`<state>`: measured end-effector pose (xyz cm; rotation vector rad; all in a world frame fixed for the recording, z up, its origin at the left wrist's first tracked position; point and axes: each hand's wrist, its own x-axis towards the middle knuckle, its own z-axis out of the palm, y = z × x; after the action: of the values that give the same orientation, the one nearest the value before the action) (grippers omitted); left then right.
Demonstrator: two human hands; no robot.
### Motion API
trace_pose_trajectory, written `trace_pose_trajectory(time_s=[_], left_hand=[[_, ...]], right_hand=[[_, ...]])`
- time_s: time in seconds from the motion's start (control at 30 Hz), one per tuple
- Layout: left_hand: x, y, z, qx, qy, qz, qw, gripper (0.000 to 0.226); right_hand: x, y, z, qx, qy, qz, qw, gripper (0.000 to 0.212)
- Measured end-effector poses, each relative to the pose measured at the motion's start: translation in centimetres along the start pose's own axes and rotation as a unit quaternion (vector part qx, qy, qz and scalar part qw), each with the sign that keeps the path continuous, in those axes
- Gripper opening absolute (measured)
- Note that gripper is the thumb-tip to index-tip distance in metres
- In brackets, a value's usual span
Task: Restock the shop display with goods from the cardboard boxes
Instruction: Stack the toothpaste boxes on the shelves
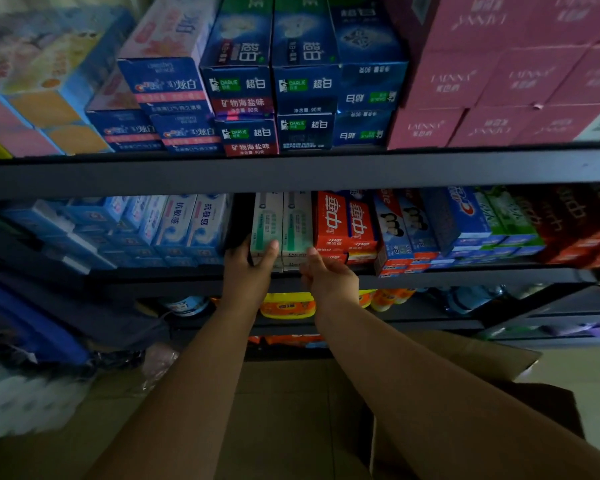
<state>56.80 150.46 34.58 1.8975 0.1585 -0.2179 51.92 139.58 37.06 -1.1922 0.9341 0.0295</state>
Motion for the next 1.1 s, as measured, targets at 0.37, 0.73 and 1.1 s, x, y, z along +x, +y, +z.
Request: trace_pose_trajectory(time_s=[0.37, 0.73, 1.1], left_hand=[[-12.1, -5.9, 2.3, 0.013, 0.031, -0.004, 0.999, 0.014], [-20.5, -9.6, 15.2, 0.087, -0.208, -0.155, 0.962, 0.012], [-25.3, -19.5, 35.3, 0.163, -0.311, -0.235, 0.907, 0.013]], right_hand=[[-3.8, 4.7, -15.1, -0.168, -0.017, -0.103, 0.98, 0.01], [-3.6, 14.1, -37.3, -0.167, 0.169, 0.039, 0.971, 0.025], [6.7, 26.0, -55.0, -0.214, 0.179, 0.101, 0.955, 0.031]])
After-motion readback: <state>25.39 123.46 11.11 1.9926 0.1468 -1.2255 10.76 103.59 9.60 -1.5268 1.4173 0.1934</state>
